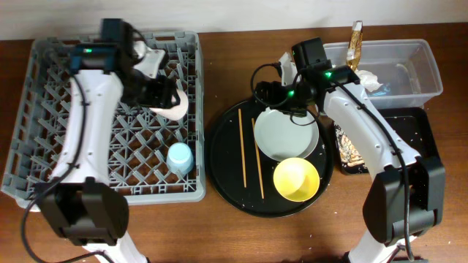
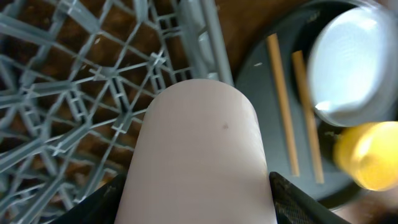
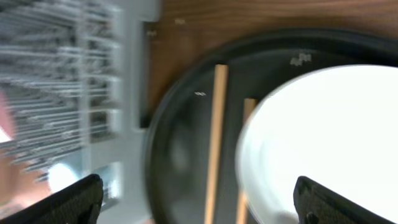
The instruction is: Sort waste into correct bins and load items into the dishwasher rack
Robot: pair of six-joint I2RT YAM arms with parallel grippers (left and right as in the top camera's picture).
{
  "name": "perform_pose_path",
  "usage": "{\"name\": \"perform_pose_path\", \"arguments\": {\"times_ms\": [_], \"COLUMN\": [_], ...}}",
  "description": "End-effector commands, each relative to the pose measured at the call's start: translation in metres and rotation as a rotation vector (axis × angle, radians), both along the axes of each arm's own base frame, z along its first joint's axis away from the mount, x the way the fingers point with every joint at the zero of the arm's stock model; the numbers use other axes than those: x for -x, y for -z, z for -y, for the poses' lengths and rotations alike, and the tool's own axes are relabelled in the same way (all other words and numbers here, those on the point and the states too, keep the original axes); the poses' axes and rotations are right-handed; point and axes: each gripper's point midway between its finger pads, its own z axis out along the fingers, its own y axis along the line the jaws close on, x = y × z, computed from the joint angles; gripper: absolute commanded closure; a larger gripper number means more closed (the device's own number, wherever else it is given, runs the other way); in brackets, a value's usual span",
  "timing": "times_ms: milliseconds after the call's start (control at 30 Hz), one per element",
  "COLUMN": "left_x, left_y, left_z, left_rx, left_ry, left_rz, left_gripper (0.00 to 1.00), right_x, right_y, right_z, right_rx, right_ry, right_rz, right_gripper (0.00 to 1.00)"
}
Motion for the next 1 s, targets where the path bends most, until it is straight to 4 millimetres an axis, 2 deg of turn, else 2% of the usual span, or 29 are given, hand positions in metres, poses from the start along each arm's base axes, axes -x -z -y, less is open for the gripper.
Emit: {"name": "perform_pose_path", "arguments": {"times_ms": [0, 67, 233, 333, 400, 433, 467, 533, 633, 667, 700, 733, 767, 833, 867, 900, 967], "left_x": [0.000, -0.006, -0.007, -0.009, -0.012, -0.015, -0.018, -0.025, -0.046, -0.050, -0.050, -0.047, -0.043, -0.031, -0.027, -0.024, -0.022], "left_y": [0.011, 0.027, 0.067, 0.092, 0.102, 0.102, 0.100, 0.090, 0.049, 0.033, 0.015, 0.010, 0.008, 0.007, 0.007, 0.009, 0.021], "left_z": [-0.001, 0.005, 0.001, 0.011, 0.017, 0.020, 0.021, 0.023, 0.039, 0.051, 0.076, 0.086, 0.099, 0.122, 0.133, 0.143, 0.156], "left_rx": [-0.184, -0.207, -0.248, -0.207, -0.183, -0.170, -0.166, -0.156, -0.071, -0.006, 0.110, 0.150, 0.191, 0.214, 0.215, 0.205, 0.150], "left_ry": [-0.004, 0.013, 0.013, 0.031, 0.039, 0.043, 0.042, 0.040, 0.053, 0.071, 0.119, 0.140, 0.168, 0.202, 0.222, 0.236, 0.130], "left_rz": [0.031, 0.038, -0.033, -0.088, -0.100, -0.089, -0.076, -0.044, 0.054, 0.081, 0.105, 0.105, 0.098, 0.075, 0.073, 0.071, 0.033], "left_gripper": [0.34, 0.35, 0.35, 0.34, 0.28, 0.21, 0.16, 0.16, 0.16, 0.16, 0.17, 0.18, 0.20, 0.22, 0.22, 0.22, 0.21], "right_x": [-0.006, -0.005, -0.002, 0.000, 0.000, 0.000, 0.000, -0.001, -0.002, -0.001, -0.001, -0.003, -0.007, -0.016, -0.020, -0.023, -0.020], "right_y": [0.007, 0.008, 0.009, 0.010, 0.010, 0.010, 0.010, 0.009, 0.009, 0.009, 0.009, 0.006, -0.005, -0.044, -0.076, -0.098, -0.151], "right_z": [0.021, 0.021, 0.022, 0.022, 0.022, 0.022, 0.022, 0.022, 0.022, 0.022, 0.023, 0.024, 0.027, 0.038, 0.053, 0.069, 0.122], "right_rx": [0.126, 0.127, 0.131, 0.133, 0.133, 0.133, 0.132, 0.131, 0.131, 0.131, 0.131, 0.124, 0.111, 0.090, 0.087, 0.107, 0.143], "right_ry": [0.036, 0.035, 0.035, 0.034, 0.034, 0.034, 0.035, 0.035, 0.035, 0.035, 0.037, 0.056, 0.082, 0.115, 0.154, 0.198, 0.345], "right_rz": [0.030, 0.023, 0.012, 0.004, 0.004, 0.004, 0.004, 0.007, 0.009, 0.007, 0.008, 0.008, 0.026, 0.109, 0.178, 0.227, 0.333], "right_gripper": [0.01, 0.01, 0.02, 0.02, 0.01, 0.02, 0.02, 0.02, 0.02, 0.02, 0.01, 0.02, 0.01, 0.01, 0.02, 0.01, 0.02]}}
